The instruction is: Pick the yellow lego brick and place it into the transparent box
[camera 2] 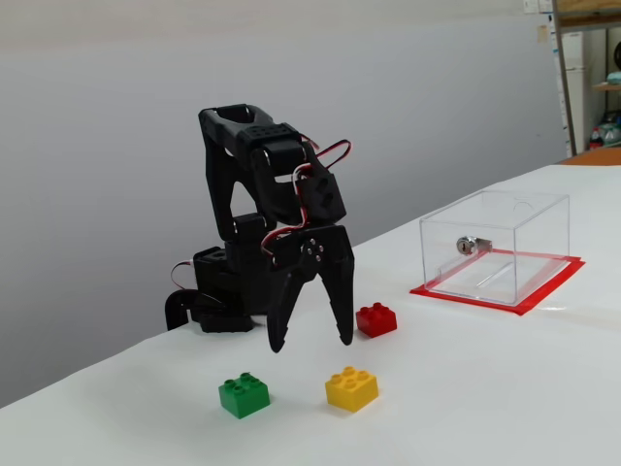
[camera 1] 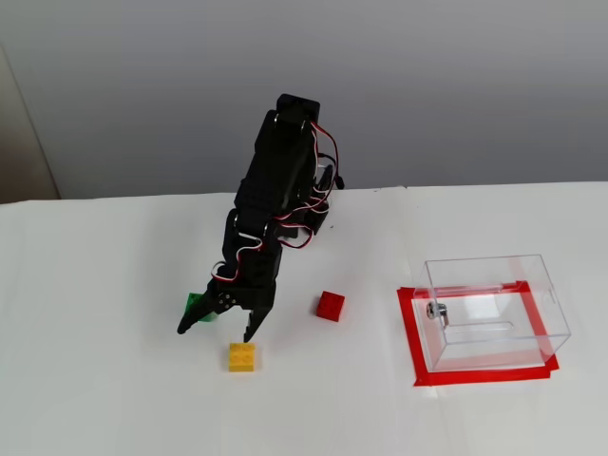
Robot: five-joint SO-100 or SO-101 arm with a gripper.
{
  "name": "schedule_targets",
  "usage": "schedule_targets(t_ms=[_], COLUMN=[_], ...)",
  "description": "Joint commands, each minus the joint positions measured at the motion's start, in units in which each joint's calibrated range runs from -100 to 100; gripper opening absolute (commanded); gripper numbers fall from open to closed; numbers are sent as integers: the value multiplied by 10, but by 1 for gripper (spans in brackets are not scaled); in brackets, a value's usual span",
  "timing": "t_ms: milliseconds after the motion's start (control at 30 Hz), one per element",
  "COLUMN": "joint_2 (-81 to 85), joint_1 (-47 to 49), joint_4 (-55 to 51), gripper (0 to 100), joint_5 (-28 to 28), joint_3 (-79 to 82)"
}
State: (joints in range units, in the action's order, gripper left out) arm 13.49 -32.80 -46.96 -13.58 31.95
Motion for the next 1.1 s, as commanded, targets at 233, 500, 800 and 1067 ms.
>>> schedule_targets(t_ms=[233,500,800,1067], joint_2=[-15,-64,-72,-73], joint_1=[22,62,44,33], joint_4=[6,0,-2,0], gripper=[45,45,45,45], joint_5=[-1,-2,-2,-3], joint_3=[-19,-25,-22,-19])
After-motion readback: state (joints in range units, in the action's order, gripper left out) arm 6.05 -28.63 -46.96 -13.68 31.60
